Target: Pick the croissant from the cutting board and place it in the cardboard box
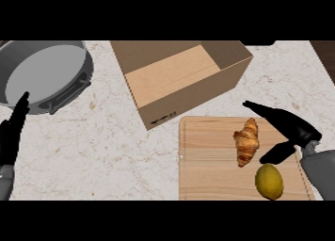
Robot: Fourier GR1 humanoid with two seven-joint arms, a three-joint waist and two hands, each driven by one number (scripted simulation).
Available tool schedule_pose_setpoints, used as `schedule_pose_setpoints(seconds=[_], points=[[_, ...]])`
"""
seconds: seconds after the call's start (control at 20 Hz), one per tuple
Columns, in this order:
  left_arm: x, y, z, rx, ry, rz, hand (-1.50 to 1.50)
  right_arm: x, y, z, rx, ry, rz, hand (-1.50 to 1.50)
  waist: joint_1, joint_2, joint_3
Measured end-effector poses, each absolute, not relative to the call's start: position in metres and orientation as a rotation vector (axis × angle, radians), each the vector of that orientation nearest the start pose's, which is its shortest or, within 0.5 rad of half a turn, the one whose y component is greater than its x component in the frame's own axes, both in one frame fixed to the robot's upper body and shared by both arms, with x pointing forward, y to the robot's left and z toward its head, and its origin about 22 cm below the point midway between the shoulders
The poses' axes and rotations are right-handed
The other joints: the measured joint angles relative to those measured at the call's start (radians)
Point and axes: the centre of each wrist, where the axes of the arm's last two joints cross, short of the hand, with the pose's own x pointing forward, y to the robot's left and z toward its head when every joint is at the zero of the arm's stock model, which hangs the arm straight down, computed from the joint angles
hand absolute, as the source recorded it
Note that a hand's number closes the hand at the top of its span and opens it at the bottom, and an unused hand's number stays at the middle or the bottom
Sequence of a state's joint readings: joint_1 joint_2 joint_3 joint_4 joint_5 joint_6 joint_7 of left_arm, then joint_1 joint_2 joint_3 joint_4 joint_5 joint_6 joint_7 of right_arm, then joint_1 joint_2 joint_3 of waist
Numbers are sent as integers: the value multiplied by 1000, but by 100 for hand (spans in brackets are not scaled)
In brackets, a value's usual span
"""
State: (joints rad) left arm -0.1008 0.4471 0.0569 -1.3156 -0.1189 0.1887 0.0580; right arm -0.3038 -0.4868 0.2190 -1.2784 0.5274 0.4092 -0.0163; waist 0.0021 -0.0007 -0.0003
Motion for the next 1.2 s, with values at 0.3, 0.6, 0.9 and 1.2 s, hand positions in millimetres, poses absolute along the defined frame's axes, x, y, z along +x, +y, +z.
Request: schedule_pose_setpoints(seconds=[0.3,0.6,0.9,1.2], points=[[265,356,13,652,-1363,-206,0,301,-276,45,-330,-1220,1264,-150,-2,0,0],[261,363,11,654,-1366,-207,0,296,-263,48,-355,-1148,1308,-150,-1,0,0],[262,361,14,654,-1367,-217,0,305,-245,29,-392,-1063,1310,-150,2,0,0],[264,358,15,646,-1367,-213,0,307,-237,10,-519,-1131,1290,150,3,-2,-2]])
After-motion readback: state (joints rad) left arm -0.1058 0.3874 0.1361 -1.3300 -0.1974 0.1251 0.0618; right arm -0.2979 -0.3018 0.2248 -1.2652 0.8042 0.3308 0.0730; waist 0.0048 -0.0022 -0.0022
